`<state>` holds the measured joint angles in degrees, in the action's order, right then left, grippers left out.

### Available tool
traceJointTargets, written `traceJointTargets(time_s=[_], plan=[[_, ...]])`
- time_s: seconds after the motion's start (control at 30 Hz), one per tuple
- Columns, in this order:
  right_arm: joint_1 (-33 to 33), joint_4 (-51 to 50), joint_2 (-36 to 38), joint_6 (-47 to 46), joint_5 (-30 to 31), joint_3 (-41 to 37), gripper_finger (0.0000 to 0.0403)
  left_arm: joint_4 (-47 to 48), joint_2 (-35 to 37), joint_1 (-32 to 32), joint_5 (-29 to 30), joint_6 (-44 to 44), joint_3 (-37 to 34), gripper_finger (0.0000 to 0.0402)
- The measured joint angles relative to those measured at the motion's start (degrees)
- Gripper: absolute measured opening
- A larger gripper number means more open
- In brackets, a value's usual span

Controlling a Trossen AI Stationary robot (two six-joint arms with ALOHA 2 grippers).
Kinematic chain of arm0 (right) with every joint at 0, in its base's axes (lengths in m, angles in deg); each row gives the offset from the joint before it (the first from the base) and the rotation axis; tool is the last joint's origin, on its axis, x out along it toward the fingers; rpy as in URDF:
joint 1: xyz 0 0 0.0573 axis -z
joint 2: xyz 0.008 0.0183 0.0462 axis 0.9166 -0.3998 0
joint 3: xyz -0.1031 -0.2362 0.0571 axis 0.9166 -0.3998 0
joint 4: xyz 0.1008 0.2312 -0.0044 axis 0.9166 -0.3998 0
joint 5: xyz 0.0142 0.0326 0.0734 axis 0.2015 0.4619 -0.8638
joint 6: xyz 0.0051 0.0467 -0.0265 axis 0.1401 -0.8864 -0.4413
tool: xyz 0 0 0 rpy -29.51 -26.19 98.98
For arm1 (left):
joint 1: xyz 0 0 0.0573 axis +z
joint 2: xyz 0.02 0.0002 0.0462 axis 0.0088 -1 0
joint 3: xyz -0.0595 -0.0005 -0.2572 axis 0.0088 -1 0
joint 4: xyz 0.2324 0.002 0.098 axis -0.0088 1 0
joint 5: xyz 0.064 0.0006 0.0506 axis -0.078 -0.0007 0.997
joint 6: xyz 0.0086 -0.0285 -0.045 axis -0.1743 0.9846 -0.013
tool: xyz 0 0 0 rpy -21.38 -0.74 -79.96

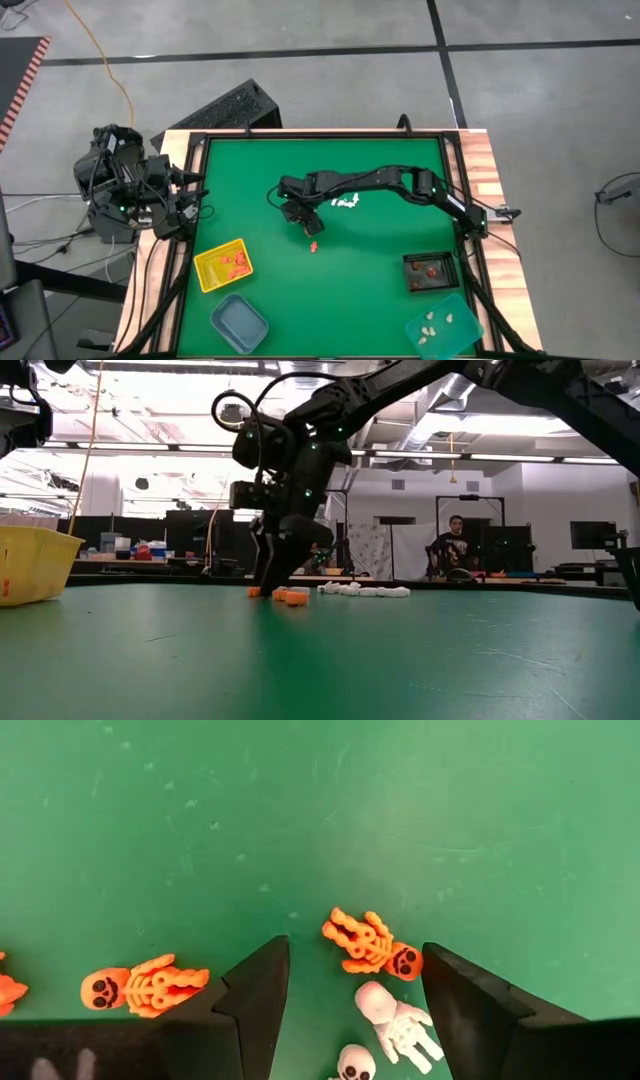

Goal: Sort Halloween decoration
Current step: Put the orange skeleton model into the yellow bin

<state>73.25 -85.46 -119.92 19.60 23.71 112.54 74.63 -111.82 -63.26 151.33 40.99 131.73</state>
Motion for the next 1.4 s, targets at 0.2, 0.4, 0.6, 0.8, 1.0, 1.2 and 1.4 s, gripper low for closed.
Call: traceJointTargets(time_s=[0.2, 0.4, 0.6, 0.8, 1.0, 1.2, 1.4], plan=[[0.1, 0.5, 0.0, -0.3, 0.4, -0.1, 0.0229, 0.0, 0.0, 0.0, 0.0, 0.1, 0.0, 0.0226], [-0.1, 0.5, 0.0, -0.4, 0.4, -0.1, 0.0186, 0.0, 0.0, 0.0, 0.0, 0.1, 0.0, 0.0226], [-0.1, 0.6, 0.0, -0.5, 0.4, -0.1, 0.012, 0.0, 0.0, 0.0, 0.0, 0.1, 0.0, 0.0226], [-0.1, 0.7, 0.0, -3.4, 0.7, -0.1, 0.0069, 0.0, 0.0, 0.0, 0.0, 0.1, 0.0, 0.0226], [-0.1, 0.5, 0.0, -4.5, 0.7, -0.1, 0.0034, 0.0, 0.0, 0.0, 0.0, 0.1, 0.0, 0.0226], [-0.3, 0.3, 0.0, -4.9, 0.7, -0.1, 0.0005, 0.0, 0.0, 0.0, 0.0, 0.3, 0.0, 0.0226], [-0.4, 0.4, 0.0, -5.8, 0.9, -0.1, 0.0004, 0.0, 0.0, 0.0, 0.0, 0.5, 0.0, 0.0226]])
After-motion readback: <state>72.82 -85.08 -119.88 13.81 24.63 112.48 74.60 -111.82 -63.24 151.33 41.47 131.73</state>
